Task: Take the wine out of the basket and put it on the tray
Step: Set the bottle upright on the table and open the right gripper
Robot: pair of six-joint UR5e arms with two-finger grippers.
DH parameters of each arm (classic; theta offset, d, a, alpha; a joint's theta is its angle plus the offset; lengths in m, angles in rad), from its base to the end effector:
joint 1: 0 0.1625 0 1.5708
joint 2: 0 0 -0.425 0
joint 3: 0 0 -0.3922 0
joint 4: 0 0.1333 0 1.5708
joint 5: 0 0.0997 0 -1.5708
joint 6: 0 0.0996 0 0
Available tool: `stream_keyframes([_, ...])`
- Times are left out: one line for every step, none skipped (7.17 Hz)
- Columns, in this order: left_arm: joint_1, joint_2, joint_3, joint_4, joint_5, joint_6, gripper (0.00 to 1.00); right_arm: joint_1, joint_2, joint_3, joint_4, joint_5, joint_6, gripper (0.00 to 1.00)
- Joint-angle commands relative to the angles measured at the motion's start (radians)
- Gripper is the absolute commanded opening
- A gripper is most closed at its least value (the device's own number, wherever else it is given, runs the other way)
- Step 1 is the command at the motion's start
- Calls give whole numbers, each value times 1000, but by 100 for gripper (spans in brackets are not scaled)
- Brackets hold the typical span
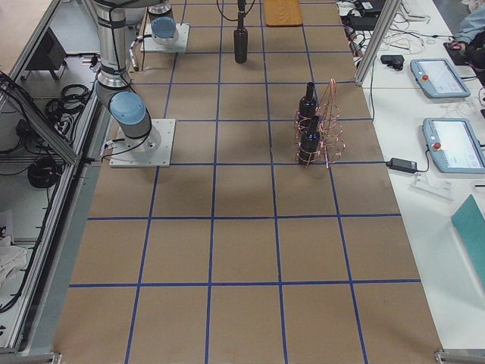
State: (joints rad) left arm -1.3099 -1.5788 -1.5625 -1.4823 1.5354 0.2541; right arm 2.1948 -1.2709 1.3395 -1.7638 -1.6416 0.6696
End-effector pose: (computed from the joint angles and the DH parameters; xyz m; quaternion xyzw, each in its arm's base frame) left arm -0.0023 -0.5220 0.4973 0.0026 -0.9989 0.0474 0.0058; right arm 0.4694 -0.4360 0.4554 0.0249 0.9971 -0.0709 0.0092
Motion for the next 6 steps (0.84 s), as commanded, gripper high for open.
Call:
stream_keyframes([-58,20,-7,-9,3,-12,100,-151,-121,84,44,-7,-202,100])
stream_keyframes([-118,32,-13,-21,5,-22,100,-226,-169,98,94,-4,-310,100])
stream_keyframes([-168,40,-34,-23,5,-73,100,-309,-214,98,133,-4,-396,100])
stream_keyframes([-213,54,-72,-23,5,-100,100,-428,-238,98,208,8,-503,100])
stream_keyframes([-245,65,-117,-23,0,-122,100,-539,-264,98,228,56,-625,100])
stream_keyframes([-276,69,-158,-23,-1,-157,100,-617,-287,98,242,60,-690,100])
